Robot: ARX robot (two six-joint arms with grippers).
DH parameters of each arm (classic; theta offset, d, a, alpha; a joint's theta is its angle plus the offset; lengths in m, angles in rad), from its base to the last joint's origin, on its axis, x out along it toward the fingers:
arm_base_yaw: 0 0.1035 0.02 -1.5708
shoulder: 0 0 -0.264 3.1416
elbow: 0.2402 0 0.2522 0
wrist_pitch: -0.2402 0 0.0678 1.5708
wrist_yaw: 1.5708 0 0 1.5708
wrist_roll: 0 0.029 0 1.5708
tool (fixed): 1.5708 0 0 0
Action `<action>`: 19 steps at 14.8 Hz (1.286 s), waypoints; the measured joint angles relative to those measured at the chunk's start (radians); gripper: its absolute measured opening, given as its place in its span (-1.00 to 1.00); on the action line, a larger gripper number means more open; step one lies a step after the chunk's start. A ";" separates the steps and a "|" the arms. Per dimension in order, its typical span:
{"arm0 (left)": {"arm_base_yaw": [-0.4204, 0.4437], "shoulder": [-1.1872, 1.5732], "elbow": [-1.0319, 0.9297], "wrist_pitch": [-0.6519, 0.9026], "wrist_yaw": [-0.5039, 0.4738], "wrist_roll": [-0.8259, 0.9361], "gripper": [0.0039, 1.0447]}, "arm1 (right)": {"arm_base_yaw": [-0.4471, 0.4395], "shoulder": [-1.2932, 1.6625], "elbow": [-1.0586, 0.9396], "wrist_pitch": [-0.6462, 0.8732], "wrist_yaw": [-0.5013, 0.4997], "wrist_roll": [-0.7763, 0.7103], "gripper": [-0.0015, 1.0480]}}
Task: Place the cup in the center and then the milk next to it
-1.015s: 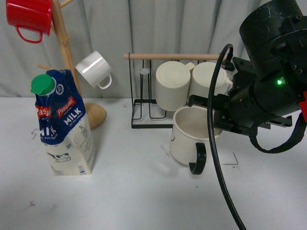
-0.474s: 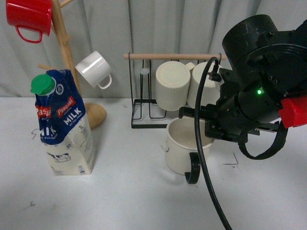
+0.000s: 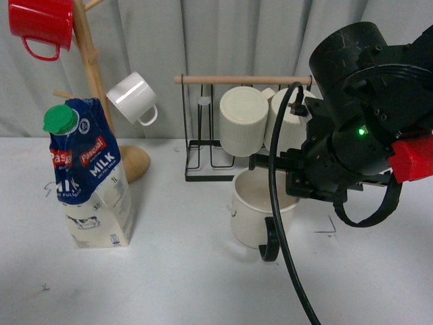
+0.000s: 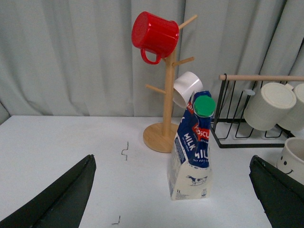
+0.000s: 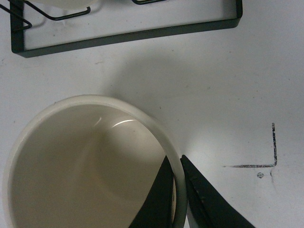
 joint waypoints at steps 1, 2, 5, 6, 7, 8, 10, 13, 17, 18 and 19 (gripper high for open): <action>0.000 0.000 0.000 0.000 0.000 0.000 0.88 | -0.001 0.000 0.000 0.002 -0.001 -0.001 -0.70; 0.000 0.000 0.000 0.000 0.000 0.000 0.88 | -0.002 -0.002 0.000 0.005 -0.004 -0.003 -0.36; 0.000 0.000 0.000 0.000 0.000 0.000 0.88 | -0.044 -0.293 -0.118 0.198 -0.057 -0.006 0.91; 0.000 0.000 0.000 0.000 0.000 0.000 0.88 | -0.047 -0.384 -0.154 0.255 -0.046 -0.022 0.86; 0.000 0.000 0.000 0.000 0.000 0.000 0.88 | -0.053 -0.464 -0.186 0.296 -0.048 -0.036 0.87; 0.000 0.000 0.000 0.000 0.000 0.000 0.88 | -0.046 -0.526 -0.280 0.537 0.083 -0.124 0.71; 0.000 0.000 0.000 0.000 0.000 0.000 0.88 | -0.068 -0.713 -0.552 0.773 0.213 -0.298 0.22; 0.000 0.000 0.000 0.000 0.000 0.000 0.88 | -0.150 -1.026 -0.867 0.768 0.151 -0.355 -0.54; 0.000 0.000 0.000 0.000 0.000 0.000 0.88 | -0.333 -1.277 -1.080 0.731 -0.020 -0.368 -0.96; 0.000 0.000 0.000 0.000 0.000 0.000 0.88 | -0.327 -1.310 -1.099 0.719 -0.032 -0.369 -0.96; 0.000 0.000 0.000 0.000 0.000 0.000 0.88 | -0.327 -1.344 -1.118 0.702 -0.031 -0.369 -0.96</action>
